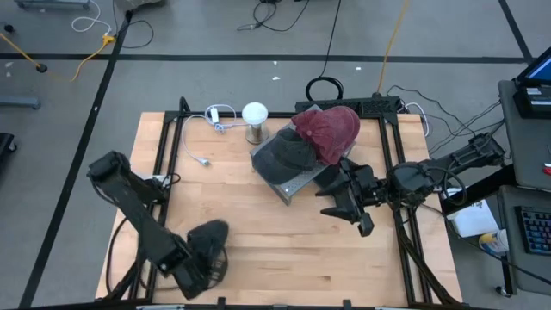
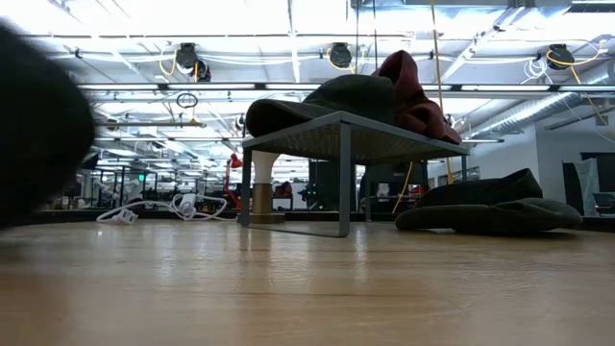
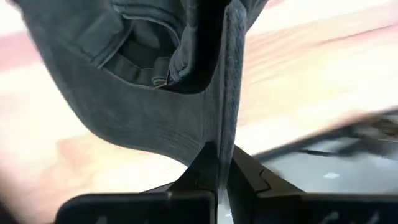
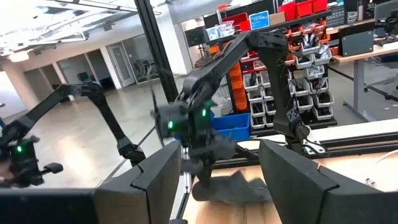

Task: Pick & Place hat
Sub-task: Stack the bottom black cap on top of the black cap on the shelf

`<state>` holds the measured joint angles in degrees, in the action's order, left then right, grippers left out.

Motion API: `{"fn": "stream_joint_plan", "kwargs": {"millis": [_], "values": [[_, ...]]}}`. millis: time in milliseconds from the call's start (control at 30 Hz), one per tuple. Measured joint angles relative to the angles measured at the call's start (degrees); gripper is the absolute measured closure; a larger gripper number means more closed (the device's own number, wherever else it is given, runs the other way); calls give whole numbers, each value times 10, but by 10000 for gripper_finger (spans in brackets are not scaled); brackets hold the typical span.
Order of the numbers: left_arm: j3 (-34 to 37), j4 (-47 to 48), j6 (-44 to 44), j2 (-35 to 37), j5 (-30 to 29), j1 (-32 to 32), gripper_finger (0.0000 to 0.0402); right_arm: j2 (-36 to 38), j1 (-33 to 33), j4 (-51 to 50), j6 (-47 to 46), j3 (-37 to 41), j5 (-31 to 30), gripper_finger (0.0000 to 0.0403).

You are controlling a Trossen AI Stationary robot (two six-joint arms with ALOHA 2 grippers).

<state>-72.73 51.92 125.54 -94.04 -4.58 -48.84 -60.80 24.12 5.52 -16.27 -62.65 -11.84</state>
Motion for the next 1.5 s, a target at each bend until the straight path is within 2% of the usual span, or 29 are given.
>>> {"fn": "stream_joint_plan", "kwargs": {"millis": [167,367,500,700,867,1033,1233,1500], "values": [[0,-10,-78,92,-132,-4,392,0,0,3,-22,0,0,193],[0,-68,-268,191,-245,-3,392,0,-8,4,-75,0,-3,193],[0,-127,-448,245,-291,-4,392,-1,-13,7,-130,0,-3,193],[0,-243,-796,312,-342,-16,392,-32,-13,84,-155,0,-4,193],[0,-331,-1035,355,-321,-24,392,-84,-26,204,-134,0,-4,193],[0,-409,-1221,383,-251,-24,392,-142,-48,337,-130,0,-5,193],[0,-448,-1374,406,-197,-25,392,-211,-62,465,-129,0,-2,193],[0,-468,-1543,411,-179,-22,392,-273,-68,594,-78,-2,-1,193]]}}
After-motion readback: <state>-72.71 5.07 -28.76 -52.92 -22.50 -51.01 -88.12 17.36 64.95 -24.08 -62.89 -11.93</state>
